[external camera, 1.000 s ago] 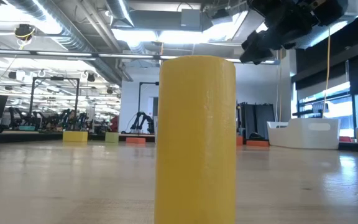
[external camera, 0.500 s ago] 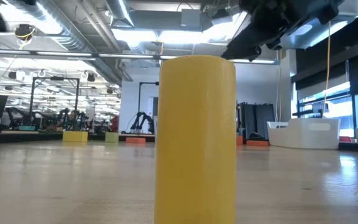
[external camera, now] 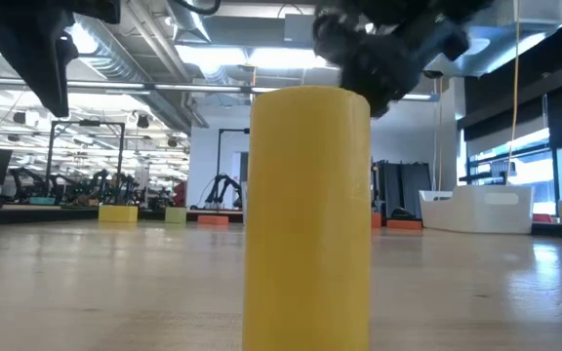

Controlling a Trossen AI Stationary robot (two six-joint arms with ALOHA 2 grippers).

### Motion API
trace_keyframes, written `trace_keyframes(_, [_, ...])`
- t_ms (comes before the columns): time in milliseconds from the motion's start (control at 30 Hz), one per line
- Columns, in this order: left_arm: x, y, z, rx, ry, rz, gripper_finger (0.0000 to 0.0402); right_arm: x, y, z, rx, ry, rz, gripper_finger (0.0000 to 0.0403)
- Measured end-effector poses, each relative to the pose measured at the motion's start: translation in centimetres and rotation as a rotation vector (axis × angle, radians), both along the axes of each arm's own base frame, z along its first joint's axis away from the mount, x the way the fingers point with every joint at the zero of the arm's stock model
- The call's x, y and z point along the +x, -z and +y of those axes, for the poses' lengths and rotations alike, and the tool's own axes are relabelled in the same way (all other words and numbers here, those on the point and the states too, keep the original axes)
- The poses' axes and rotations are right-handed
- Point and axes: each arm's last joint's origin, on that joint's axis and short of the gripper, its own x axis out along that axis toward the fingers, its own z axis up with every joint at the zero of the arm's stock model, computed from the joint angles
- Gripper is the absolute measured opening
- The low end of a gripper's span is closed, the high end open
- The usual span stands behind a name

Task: Sort & place blocks by color
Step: Put the green rectangular block into the white bin

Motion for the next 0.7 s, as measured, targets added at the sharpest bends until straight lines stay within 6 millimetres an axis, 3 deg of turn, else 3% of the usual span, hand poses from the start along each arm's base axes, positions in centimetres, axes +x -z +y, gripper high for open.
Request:
trace_keyframes(300, [0.0, 0.0, 0.0, 0.0, 0.001, -0.006, 0.0176, 1.6, 4.1, -2.1, -0.002, 0.063, 0.141, 0.0209])
trace_keyframes(700, [0.0, 0.0, 0.0, 0.0, 0.002, -0.007, 0.0176, 1.9, 6.3, -3.9, 0.098, 0.072, 0.193, 0.0209])
